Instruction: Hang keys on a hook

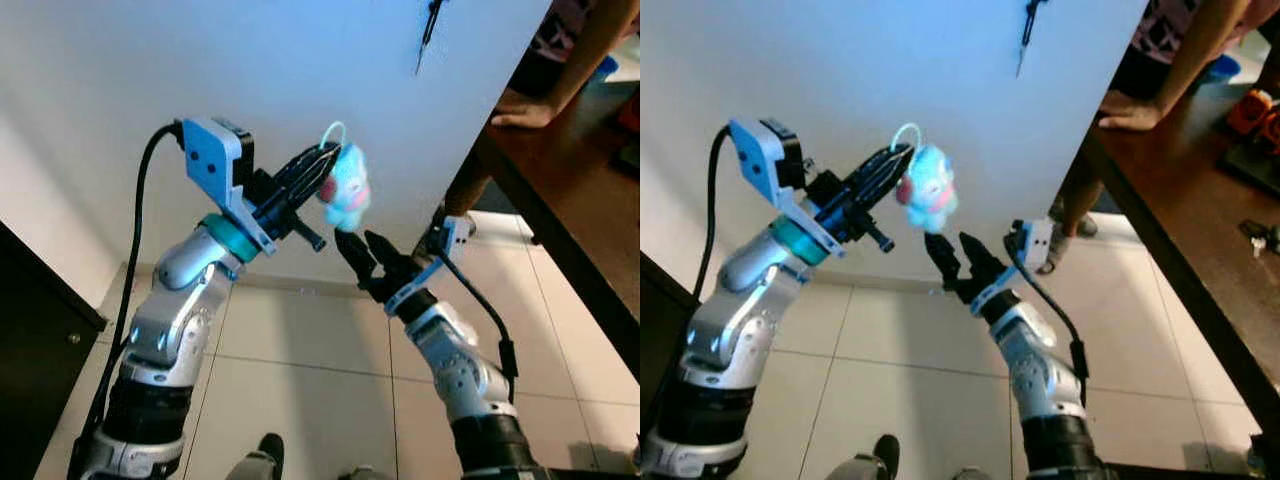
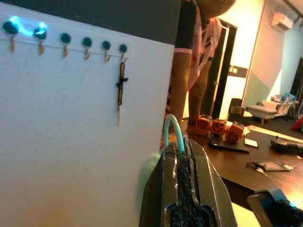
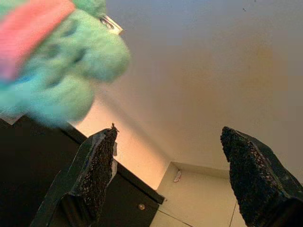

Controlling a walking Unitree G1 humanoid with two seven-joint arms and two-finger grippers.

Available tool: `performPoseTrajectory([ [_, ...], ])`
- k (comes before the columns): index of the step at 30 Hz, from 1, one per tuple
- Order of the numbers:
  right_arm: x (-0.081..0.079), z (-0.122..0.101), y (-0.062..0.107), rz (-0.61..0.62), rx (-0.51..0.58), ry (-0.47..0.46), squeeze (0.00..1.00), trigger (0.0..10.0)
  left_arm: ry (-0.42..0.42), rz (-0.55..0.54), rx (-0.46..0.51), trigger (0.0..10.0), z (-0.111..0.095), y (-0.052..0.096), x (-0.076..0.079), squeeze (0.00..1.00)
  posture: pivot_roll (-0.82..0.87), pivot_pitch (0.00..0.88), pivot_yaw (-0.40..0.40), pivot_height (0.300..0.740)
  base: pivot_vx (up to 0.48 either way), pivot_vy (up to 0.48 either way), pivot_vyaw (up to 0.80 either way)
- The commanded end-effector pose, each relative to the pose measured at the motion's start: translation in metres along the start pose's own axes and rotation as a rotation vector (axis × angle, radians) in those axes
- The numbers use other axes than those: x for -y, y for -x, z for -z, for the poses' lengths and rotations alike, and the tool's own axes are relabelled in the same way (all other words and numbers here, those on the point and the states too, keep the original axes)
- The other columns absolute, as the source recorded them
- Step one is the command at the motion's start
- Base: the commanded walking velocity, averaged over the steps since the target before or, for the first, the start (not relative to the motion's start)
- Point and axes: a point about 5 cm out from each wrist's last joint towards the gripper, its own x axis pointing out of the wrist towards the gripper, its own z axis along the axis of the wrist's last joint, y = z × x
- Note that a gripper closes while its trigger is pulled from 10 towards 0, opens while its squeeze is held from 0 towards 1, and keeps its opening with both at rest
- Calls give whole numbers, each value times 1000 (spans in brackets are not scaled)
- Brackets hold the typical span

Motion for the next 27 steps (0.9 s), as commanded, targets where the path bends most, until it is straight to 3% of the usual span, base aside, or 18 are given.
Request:
performPoseTrajectory([
  [1, -1, 4, -2, -2, -18, 14, 0, 10000, 6, 14, 38, 10000, -3, -2, 0, 0, -36, 77, 46, 740, 322, 0, 0],
  [20, -6, 9, 0, -57, -9, 42, 0, 10000, 9, -9, 82, 10000, -13, -4, -6, 0, -40, 81, 51, 740, 424, 0, 0],
  [27, -13, 8, 3, -138, -10, 58, 0, 10000, 5, -9, 82, 10000, -13, -4, -6, 0, -42, 79, 49, 740, 426, 0, 684],
])
